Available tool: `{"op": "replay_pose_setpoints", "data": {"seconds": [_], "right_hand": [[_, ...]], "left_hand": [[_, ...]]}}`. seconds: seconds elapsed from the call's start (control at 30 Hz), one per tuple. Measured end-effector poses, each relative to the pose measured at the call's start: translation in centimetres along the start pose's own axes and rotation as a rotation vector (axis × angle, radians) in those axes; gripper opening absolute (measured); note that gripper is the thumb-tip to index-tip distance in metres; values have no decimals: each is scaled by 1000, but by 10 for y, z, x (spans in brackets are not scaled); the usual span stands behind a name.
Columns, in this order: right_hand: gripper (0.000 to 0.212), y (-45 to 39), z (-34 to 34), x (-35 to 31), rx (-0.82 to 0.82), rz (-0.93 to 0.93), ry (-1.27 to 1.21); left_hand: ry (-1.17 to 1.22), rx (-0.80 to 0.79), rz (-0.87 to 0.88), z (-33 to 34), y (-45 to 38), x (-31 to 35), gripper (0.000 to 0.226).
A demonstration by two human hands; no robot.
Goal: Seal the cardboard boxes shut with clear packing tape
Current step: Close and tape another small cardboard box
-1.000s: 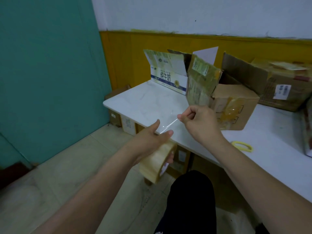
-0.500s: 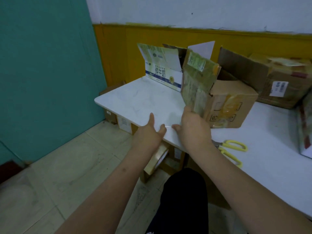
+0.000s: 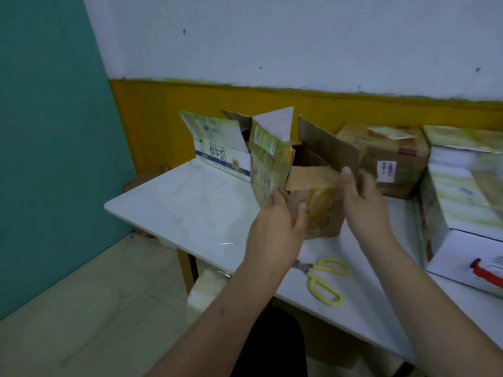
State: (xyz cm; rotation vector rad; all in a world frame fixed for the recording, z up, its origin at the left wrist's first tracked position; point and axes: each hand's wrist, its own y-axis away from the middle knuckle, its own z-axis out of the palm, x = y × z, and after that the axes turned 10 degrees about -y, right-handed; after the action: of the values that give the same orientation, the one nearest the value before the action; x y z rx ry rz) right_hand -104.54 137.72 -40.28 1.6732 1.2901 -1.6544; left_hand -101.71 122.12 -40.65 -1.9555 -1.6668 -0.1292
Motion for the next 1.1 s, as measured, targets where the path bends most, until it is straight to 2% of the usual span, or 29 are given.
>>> {"op": "replay_pose_setpoints", "data": {"seconds": [0.07,0.17,0.37,0.43,0.53,0.6,0.7,0.83,0.93,1.0,1.1], "right_hand": [[64,-6,1,12,-81,78,-31],[43,-11,-1,19,-67,21,-45],[34,-13,1,21,-111,-56,2],[34,-12,1,22,-115,-83,15],[36,-13,-2,25,-125,-72,-39],[36,-14,-4,28,-124,-66,-76],[33,-16,-5,29,-138,-68,-73],[31,-15,-2,29,-148,-100,-53],[29,-15,-2,30,-142,-112,-59],[28,-15,-3,30,-143,-109,-65],[27,-13,-3,31,-145,-111,-66]], "left_hand": [[-8,46,-5,17,-11,4,67],[-47,155,-33,33,-24,0,63],[-99,101,-112,51,-37,-5,68],[64,85,-47,55,-32,-9,82],[494,93,12,64,-32,-16,98],[562,121,37,69,-34,-17,88],[431,169,27,67,-34,-14,71],[379,230,-16,68,-36,-20,66],[492,176,-15,69,-37,-23,58],[548,133,10,70,-35,-25,64],[557,142,13,71,-36,-27,62]]}}
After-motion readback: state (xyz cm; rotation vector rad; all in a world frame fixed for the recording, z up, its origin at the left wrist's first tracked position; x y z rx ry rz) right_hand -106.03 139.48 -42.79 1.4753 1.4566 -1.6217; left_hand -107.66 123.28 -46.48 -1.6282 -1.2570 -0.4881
